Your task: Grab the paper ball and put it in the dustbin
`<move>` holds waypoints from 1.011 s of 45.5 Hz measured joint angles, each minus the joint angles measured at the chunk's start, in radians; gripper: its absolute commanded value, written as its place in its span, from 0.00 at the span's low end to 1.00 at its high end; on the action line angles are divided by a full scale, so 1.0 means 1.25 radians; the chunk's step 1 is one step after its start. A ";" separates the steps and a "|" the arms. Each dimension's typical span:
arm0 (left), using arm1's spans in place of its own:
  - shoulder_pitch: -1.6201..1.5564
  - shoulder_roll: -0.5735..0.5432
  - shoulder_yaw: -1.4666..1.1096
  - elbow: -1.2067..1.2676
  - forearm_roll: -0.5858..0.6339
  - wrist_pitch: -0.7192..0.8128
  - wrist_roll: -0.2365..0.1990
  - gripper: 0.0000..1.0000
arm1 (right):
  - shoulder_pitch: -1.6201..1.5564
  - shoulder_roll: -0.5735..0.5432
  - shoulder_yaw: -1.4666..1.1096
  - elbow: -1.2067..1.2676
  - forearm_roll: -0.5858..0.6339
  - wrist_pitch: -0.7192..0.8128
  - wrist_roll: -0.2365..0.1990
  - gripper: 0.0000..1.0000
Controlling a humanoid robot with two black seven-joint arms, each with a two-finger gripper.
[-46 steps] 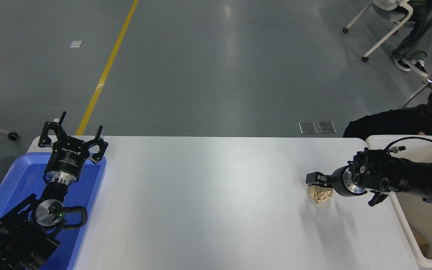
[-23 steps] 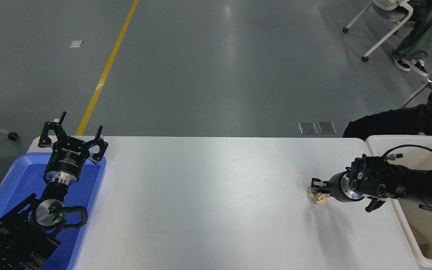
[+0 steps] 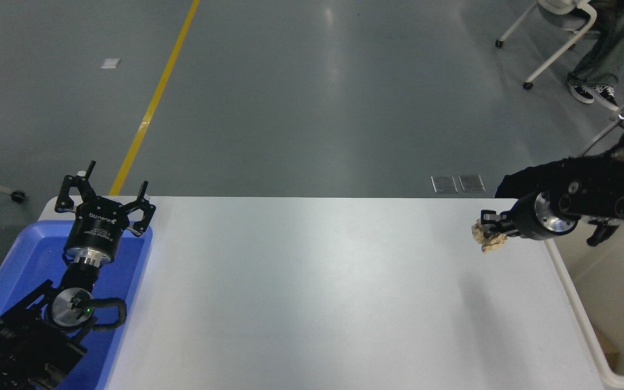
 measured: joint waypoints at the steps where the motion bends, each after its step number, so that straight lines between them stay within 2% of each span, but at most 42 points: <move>1: 0.000 0.000 0.000 0.000 0.000 0.000 0.000 1.00 | 0.029 -0.002 -0.008 0.016 0.003 0.009 0.002 0.00; 16: 0.002 0.002 -0.001 0.000 0.001 -0.001 0.000 1.00 | 0.387 -0.002 -0.089 0.169 0.081 0.182 0.014 0.00; 30: 0.003 0.002 -0.001 0.000 0.001 -0.001 0.000 1.00 | 0.491 -0.008 -0.162 0.199 0.099 0.230 0.016 0.00; 37: 0.003 0.001 -0.001 0.001 0.001 0.001 -0.002 1.00 | 0.504 -0.064 -0.231 0.162 0.046 0.228 0.016 0.00; 46: 0.002 0.001 0.000 0.001 0.000 0.001 -0.002 1.00 | 0.417 -0.223 -0.260 0.025 -0.114 0.199 0.017 0.00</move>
